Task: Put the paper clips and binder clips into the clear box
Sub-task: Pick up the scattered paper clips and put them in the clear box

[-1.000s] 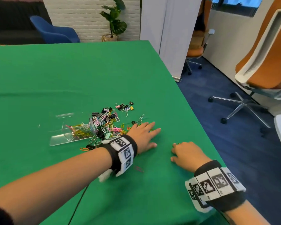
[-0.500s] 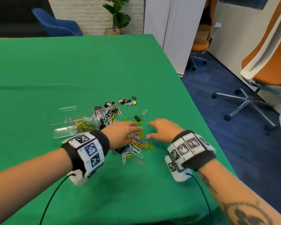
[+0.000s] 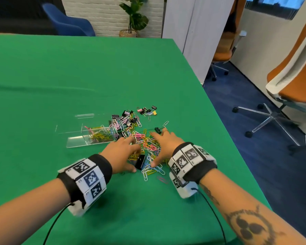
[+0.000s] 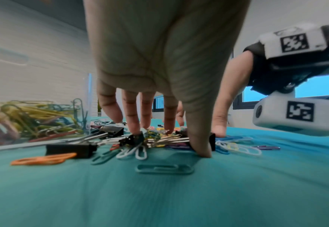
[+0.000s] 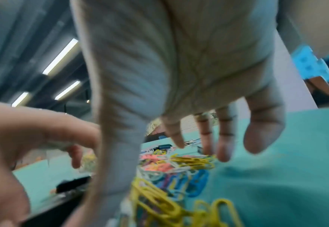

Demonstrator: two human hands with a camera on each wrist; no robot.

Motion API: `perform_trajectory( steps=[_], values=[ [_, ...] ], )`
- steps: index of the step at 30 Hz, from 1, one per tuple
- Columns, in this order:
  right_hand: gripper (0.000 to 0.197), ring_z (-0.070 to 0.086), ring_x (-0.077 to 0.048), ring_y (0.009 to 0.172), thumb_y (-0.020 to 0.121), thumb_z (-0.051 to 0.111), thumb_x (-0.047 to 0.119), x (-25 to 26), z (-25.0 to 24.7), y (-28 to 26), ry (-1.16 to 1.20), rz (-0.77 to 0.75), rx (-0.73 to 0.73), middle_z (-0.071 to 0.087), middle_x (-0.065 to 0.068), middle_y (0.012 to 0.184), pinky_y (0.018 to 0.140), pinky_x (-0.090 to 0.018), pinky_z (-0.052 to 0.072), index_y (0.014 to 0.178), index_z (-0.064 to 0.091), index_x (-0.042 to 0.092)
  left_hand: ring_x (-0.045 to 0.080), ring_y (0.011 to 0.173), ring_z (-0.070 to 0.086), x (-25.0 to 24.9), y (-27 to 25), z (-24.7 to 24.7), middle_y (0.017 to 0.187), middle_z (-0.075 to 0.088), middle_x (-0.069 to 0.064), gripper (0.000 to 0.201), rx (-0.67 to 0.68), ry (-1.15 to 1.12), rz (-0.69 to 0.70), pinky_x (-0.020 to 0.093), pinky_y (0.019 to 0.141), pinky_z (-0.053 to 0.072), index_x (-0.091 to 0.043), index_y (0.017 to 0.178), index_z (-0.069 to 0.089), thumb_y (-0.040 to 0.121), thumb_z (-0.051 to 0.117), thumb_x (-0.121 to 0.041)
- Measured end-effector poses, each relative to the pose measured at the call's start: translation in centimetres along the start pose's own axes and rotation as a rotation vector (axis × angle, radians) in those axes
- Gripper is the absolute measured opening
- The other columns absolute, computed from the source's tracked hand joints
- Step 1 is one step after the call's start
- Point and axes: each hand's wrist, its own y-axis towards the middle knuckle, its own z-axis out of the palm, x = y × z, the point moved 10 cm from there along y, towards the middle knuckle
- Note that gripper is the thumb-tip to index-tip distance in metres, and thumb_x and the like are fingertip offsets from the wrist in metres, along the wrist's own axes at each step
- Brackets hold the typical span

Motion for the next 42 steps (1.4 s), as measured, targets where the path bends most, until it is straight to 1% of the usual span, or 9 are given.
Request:
perform_trajectory(
  steps=[4, 7, 15, 20, 24, 28, 32, 38, 42],
  values=[
    [0.118, -0.014, -0.028, 0.144, 0.06, 0.08, 0.047, 0.7, 1.1, 0.4, -0.085, -0.202, 0.117, -0.017, -0.004, 0.156, 0.116, -0.055, 0.011, 0.147, 0.001, 0.035, 0.019, 0.119, 0.044, 0.9, -0.7, -0.1, 0.134, 0.041, -0.004, 0.044, -0.014, -0.004, 0.037, 0.037, 0.095, 0.042, -0.027, 0.118, 0.052, 0.077, 0.068, -0.031],
    [0.126, -0.02, -0.026, 0.143, 0.057, 0.082, 0.047, 0.8, 1.9, 0.8, -0.173, -0.263, 0.16, -0.023, -0.001, 0.155, 0.117, -0.055, 0.007, 0.146, -0.007, 0.036, 0.016, 0.12, 0.043, 1.3, -0.8, -0.3, 0.136, 0.039, -0.008, 0.053, -0.024, -0.018, 0.058, 0.038, 0.094, 0.041, -0.032, 0.122, 0.048, 0.073, 0.07, -0.028],
    [0.094, 0.022, -0.03, 0.134, 0.075, 0.069, 0.046, 1.7, 0.3, 1.1, -0.168, -0.332, 0.027, 0.022, -0.012, 0.147, 0.112, -0.042, 0.026, 0.147, 0.015, 0.019, 0.015, 0.118, 0.043, 1.1, -1.7, -1.0, 0.133, 0.04, -0.008, 0.052, -0.103, -0.077, 0.042, 0.036, 0.093, 0.038, -0.03, 0.125, 0.042, 0.078, 0.064, -0.032],
    [0.069, 0.028, -0.028, 0.133, 0.091, 0.052, 0.035, 1.8, 0.8, 0.5, -0.18, -0.284, -0.021, 0.025, -0.015, 0.145, 0.108, -0.039, 0.031, 0.144, 0.018, 0.008, 0.015, 0.109, 0.048, 1.4, -2.1, -2.7, 0.123, 0.049, -0.005, 0.038, -0.231, -0.161, 0.019, 0.032, 0.087, 0.042, -0.025, 0.116, 0.05, 0.08, 0.052, -0.014],
    [0.05, 0.036, -0.028, 0.124, 0.092, 0.042, 0.02, 2.1, 0.6, 0.2, -0.186, -0.247, -0.116, 0.031, -0.015, 0.14, 0.092, -0.041, 0.044, 0.137, 0.026, 0.004, 0.012, 0.097, 0.049, 3.3, -3.5, -5.1, 0.108, 0.054, -0.008, 0.029, -0.435, -0.287, -0.033, 0.03, 0.086, 0.045, -0.023, 0.105, 0.057, 0.08, 0.052, -0.008],
    [0.053, 0.03, -0.028, 0.132, 0.094, 0.041, 0.031, 1.8, 0.9, 0.3, -0.177, -0.19, -0.111, 0.025, -0.014, 0.147, 0.099, -0.044, 0.042, 0.137, 0.025, 0.005, 0.011, 0.094, 0.045, 6.7, -5.4, -7.1, 0.102, 0.05, -0.009, 0.027, -0.566, -0.337, -0.125, 0.03, 0.081, 0.042, -0.022, 0.102, 0.059, 0.081, 0.054, -0.006],
    [0.045, 0.038, -0.03, 0.125, 0.096, 0.043, 0.03, 2.1, 1.0, 1.1, -0.134, -0.155, -0.092, 0.034, -0.017, 0.138, 0.101, -0.042, 0.041, 0.129, 0.033, 0.003, 0.019, 0.098, 0.049, 10.6, -6.8, -7.7, 0.107, 0.056, -0.001, 0.024, -0.602, -0.325, -0.232, 0.038, 0.086, 0.045, -0.022, 0.104, 0.058, 0.082, 0.057, -0.011],
    [0.024, 0.043, -0.018, 0.084, 0.095, 0.045, 0.012, 1.6, 0.2, 1.6, -0.024, -0.142, -0.042, 0.047, -0.013, 0.11, 0.073, -0.029, 0.036, 0.116, 0.04, 0.002, 0.031, 0.112, 0.043, 13.6, -7.2, -8.4, 0.115, 0.054, 0.014, 0.029, -0.708, -0.351, -0.286, 0.043, 0.095, 0.036, -0.013, 0.11, 0.059, 0.081, 0.063, -0.012],
    [0.017, 0.044, -0.019, 0.081, 0.097, 0.042, 0.016, 1.8, -2.6, 0.8, 0.013, -0.15, -0.081, 0.039, -0.003, 0.096, 0.068, -0.026, 0.037, 0.11, 0.042, 0.006, 0.028, 0.128, 0.031, 14.0, -6.1, -7.9, 0.134, 0.042, 0.009, 0.059, -0.606, -0.299, -0.306, 0.049, 0.104, 0.029, -0.022, 0.127, 0.047, 0.076, 0.069, -0.04]
  ],
)
